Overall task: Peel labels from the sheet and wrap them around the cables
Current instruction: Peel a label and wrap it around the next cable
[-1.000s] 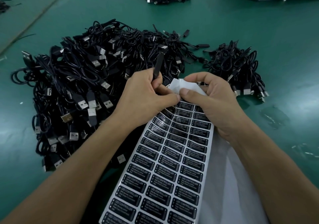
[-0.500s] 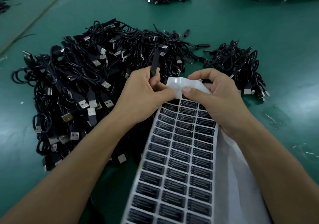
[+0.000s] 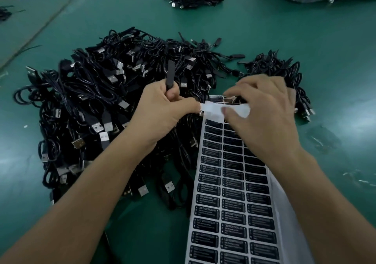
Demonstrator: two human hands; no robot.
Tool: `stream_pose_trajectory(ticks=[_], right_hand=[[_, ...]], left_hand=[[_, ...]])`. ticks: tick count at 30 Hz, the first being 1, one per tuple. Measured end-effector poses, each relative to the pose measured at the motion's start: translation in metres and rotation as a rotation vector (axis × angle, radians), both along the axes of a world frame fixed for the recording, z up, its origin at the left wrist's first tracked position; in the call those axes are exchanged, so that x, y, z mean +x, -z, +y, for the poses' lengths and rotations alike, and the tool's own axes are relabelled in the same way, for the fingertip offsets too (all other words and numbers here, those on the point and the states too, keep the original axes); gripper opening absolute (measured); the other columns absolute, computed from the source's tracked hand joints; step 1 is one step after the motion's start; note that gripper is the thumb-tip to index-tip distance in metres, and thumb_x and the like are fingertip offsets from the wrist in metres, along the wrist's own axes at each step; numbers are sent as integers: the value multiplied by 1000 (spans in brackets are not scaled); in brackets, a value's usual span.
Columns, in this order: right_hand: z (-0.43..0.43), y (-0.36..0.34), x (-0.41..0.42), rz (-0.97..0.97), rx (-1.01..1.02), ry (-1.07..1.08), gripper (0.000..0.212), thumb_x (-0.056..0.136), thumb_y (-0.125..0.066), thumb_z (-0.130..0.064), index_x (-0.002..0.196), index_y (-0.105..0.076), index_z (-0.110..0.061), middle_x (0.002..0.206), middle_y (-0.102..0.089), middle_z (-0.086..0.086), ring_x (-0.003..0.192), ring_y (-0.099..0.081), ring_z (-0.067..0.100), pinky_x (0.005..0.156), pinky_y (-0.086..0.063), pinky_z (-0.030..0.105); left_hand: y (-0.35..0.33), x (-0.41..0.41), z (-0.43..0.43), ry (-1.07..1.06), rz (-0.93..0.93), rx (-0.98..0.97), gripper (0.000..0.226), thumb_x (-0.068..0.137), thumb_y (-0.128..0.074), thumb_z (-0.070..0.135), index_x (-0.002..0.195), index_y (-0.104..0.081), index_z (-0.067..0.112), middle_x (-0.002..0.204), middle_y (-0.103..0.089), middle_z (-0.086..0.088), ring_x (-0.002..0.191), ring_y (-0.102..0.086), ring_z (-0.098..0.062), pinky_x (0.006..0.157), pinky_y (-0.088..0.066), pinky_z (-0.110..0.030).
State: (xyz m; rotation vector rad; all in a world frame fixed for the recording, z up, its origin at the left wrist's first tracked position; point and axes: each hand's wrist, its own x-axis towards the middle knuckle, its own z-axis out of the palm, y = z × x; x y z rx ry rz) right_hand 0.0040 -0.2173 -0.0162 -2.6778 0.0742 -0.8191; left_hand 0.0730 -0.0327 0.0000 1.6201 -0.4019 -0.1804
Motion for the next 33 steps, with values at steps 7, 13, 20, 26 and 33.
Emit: stream_pose_trajectory(ticks=[7,13,20,26,33], right_hand=[[20,1,0,-278,52,-231,12,82,-77,-21,86,-74,-10,82,-60,4,82,-48,18,76,-35,27],[24,5,3,-252,30,-212,11,83,-78,-19,90,-77,-10,79,-61,4,78,-52,23,72,-40,28],[29,8,4,-303,60,-165,9,87,-74,-17,85,-77,-9,76,-60,4,76,-53,21,70,-39,24],[26,10,3,-85,492,-165,18,84,-75,-25,74,-67,-38,72,-55,-15,68,-52,0,66,-37,7],[16,12,12,119,874,-212,14,84,-79,-22,73,-73,-29,56,-52,-9,54,-45,6,54,-42,17]], left_hand=[[1,0,-2,-73,-34,2,57,77,-77,-1,65,-26,23,46,-36,17,41,-29,0,43,-31,-12],[1,-1,-2,-41,-38,48,58,77,-80,5,65,-26,23,47,-36,18,45,-41,2,54,-40,-11],[-2,-4,-1,-28,-30,67,53,83,-76,9,63,-28,23,48,-43,13,53,-48,-6,54,-40,-10],[-21,-2,5,-57,8,73,49,104,-30,34,57,-36,25,46,-29,12,45,-23,-9,46,-29,-18],[-34,-2,15,158,113,89,32,101,-28,16,77,-48,18,44,-24,9,40,-17,-12,38,-23,-20]])
